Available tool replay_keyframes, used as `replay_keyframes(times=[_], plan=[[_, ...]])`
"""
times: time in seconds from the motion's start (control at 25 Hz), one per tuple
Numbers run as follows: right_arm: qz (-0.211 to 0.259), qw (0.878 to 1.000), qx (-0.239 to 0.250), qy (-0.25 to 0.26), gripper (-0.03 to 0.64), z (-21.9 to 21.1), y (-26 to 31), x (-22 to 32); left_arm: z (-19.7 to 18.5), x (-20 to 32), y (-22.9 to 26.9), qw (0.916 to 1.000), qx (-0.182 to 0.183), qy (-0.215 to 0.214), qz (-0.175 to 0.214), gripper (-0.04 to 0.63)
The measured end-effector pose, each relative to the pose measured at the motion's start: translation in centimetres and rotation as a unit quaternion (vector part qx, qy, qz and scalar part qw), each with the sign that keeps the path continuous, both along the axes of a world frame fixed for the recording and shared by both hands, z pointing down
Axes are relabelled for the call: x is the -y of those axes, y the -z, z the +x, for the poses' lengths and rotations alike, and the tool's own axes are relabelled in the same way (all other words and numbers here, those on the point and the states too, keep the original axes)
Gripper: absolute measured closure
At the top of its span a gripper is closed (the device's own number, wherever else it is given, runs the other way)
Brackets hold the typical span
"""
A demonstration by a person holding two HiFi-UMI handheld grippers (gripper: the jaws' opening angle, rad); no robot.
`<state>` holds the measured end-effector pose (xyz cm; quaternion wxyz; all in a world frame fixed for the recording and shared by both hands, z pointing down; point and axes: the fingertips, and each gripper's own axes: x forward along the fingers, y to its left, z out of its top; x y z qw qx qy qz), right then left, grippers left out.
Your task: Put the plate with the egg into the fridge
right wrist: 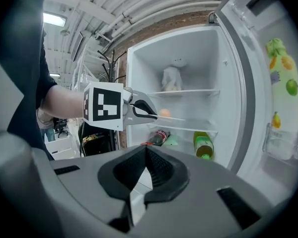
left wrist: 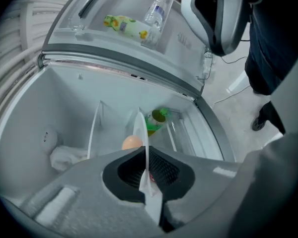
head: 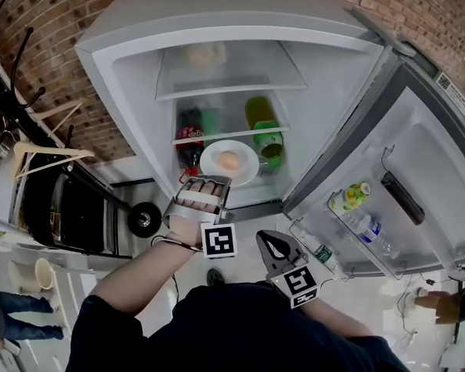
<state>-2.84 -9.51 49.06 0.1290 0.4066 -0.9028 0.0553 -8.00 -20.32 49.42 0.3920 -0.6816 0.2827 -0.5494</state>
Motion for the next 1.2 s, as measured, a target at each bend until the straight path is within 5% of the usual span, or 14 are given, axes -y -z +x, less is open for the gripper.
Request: replay_keyframes(times=[1.2], plan=[[-0.007, 0.999, 0.006, 0.045, 0.607, 3.1, -0.5, 7.7, -2.3, 13.7, -2.8, 0.9936, 0.040, 0.097, 0.040, 0.580]])
